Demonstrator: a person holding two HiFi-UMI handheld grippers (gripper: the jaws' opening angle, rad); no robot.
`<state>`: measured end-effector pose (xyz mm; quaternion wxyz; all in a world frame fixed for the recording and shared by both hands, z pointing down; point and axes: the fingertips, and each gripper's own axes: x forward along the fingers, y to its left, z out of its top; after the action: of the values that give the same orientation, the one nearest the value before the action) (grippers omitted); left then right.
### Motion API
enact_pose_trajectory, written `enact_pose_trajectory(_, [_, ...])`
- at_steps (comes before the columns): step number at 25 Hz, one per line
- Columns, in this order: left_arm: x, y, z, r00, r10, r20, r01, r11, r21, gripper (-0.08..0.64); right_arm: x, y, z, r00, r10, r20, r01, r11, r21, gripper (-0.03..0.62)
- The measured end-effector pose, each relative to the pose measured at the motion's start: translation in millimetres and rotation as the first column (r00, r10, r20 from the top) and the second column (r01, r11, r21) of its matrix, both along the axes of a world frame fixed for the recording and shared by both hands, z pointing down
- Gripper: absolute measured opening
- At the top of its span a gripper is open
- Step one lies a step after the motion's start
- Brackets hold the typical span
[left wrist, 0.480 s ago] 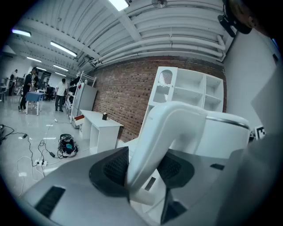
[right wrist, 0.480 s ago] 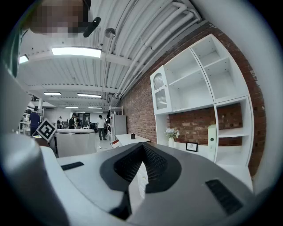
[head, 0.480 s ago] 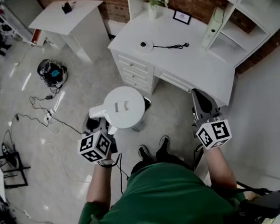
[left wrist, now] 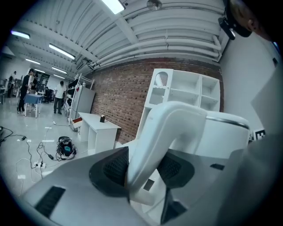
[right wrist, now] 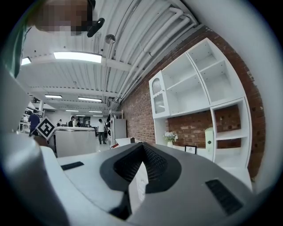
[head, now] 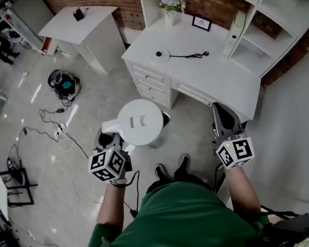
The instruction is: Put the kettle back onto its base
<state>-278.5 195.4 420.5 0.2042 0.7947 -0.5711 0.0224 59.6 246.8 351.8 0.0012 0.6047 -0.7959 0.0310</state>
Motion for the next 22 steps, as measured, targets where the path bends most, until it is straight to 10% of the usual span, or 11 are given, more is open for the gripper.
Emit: enact_pose_trajectory(22, [77.1,-17.1,-19.8,0.995,-0.100,-0.013,0.100,0.995,0.016,0.195,107.6,-16.7,-14.5,0.999,-0.008,0.035,0.006,0.999,0.053,0.011])
